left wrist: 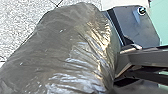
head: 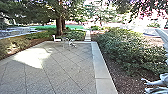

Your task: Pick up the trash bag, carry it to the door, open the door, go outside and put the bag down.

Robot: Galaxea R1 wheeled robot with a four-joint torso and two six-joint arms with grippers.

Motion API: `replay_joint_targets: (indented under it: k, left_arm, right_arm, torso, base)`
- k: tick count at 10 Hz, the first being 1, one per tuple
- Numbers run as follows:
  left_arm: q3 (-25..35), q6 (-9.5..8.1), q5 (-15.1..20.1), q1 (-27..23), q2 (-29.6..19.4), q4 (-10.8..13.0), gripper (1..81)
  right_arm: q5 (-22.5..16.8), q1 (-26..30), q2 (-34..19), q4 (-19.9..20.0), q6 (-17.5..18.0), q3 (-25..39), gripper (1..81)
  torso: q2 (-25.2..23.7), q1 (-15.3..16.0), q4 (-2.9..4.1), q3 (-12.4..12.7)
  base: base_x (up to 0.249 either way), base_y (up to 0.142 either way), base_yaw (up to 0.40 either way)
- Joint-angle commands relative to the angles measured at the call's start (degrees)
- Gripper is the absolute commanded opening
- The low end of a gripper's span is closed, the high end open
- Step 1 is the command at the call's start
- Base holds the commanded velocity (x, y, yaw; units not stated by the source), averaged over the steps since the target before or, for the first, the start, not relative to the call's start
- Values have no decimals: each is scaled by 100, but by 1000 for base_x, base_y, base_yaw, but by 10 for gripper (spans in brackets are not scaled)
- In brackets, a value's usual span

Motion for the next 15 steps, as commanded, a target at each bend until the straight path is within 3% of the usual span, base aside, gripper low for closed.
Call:
replay_joint_targets:
  k: [1,4,5,6,7,9,12,13,14,15]
  left_arm:
    - [0,-12,380,-205,-20,-23,10]
    - [0,-29,388,-206,-21,-41,10]
    - [8,-56,388,-205,-21,-41,10]
    - [0,-64,380,-214,-21,-67,10]
    - [0,-73,362,-240,-47,-190,10]
    - [8,-73,362,-311,-126,-595,10]
    - [26,-73,415,-433,-161,-647,10]
    - [79,-73,432,-486,-179,-656,10]
    - [219,-73,450,-539,-240,-674,10]
    - [481,-73,562,-617,-388,-682,10]
  right_arm:
    - [-355,182,81,-47,-28,72,811]
    - [-356,182,81,-56,-37,73,811]
    - [-356,173,81,-56,-37,73,811]
    - [-347,164,81,-64,-37,73,811]
    - [-356,173,81,-64,-37,73,811]
    - [-356,173,81,-64,-37,64,811]
    - [-347,164,72,-64,-37,73,811]
    - [-356,164,72,-64,-45,73,811]
    - [-356,164,72,-64,-37,73,811]
    - [-356,164,72,-73,-45,73,811]
  torso:
    - [0,0,0,0]
    - [0,-5,0,0]
    - [-2,-7,562,0]
    - [-2,-7,597,0]
    - [-2,-7,703,0]
    - [-2,-7,1074,0]
    - [-2,-7,1677,0]
    - [-2,-7,1919,0]
    - [-2,-7,1571,0]
    - [-2,-7,1759,0]
  base:
    - [0,0,0]
    - [0,0,0]
    - [0,0,0]
    - [0,0,0]
    - [0,0,0]
    - [0,0,0]
    - [0,0,0]
    - [0,0,0]
    - [0,0,0]
    - [0,0,0]
